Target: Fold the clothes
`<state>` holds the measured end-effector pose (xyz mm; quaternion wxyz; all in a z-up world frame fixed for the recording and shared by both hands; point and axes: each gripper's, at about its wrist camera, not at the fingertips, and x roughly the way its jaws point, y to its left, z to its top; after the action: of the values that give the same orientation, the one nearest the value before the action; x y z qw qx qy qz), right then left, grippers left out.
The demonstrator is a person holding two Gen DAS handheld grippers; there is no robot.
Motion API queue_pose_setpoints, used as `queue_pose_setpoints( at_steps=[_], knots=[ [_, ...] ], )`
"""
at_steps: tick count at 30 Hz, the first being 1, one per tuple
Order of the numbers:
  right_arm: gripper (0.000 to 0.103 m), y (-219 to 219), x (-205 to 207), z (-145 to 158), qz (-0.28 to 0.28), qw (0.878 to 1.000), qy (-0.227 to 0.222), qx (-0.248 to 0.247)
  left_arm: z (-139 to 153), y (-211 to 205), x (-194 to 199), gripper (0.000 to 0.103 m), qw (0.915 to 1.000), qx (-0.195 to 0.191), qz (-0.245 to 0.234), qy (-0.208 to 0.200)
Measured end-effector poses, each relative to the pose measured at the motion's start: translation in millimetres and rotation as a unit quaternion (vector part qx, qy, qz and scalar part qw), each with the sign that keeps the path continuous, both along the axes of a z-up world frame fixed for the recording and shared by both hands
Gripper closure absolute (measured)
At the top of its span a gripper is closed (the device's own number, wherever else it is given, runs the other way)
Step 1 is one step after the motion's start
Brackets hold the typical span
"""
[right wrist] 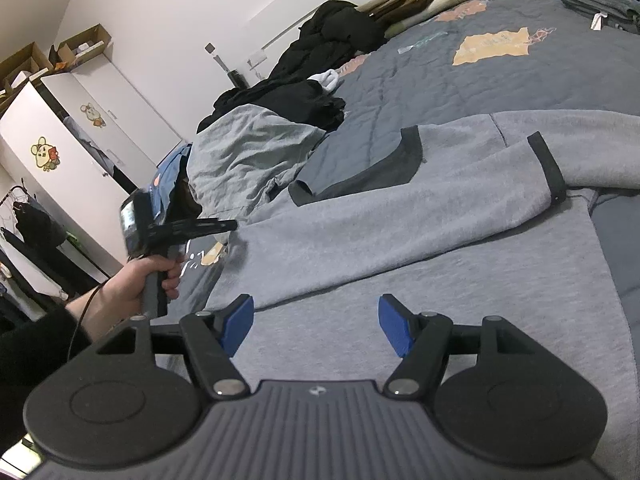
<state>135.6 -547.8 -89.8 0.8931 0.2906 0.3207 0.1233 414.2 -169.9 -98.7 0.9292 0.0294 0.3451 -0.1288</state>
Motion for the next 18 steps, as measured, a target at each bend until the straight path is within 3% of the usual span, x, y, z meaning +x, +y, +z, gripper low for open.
queue_pose_setpoints(
  at_steps=[4,7,10,14,16,18],
  knots=[
    [0.035,-4,0,-1,-0.009,1.0,0.0,-0.001,23,18,-60,0.075,0.9967,-0.077,0.025,-0.004],
    [0.035,-7,2,1,-0.018,1.0,-0.005,-0.012,27,12,-113,0.074,0.9905,-0.132,0.029,0.026],
    [0.035,-10,8,5,-0.022,0.999,-0.009,-0.024,25,-10,-162,0.072,0.9884,-0.135,0.02,0.067],
    [0.035,-17,22,10,-0.025,0.998,-0.024,-0.05,24,-34,-219,0.066,0.985,-0.156,0.016,0.073],
    [0.034,-22,34,12,-0.028,0.997,-0.03,-0.069,21,-41,-232,0.064,0.982,-0.176,-0.002,0.069],
    [0.033,-24,60,14,-0.017,0.993,-0.022,-0.111,20,-49,-233,0.064,0.9847,-0.16,-0.02,0.066]
  ],
)
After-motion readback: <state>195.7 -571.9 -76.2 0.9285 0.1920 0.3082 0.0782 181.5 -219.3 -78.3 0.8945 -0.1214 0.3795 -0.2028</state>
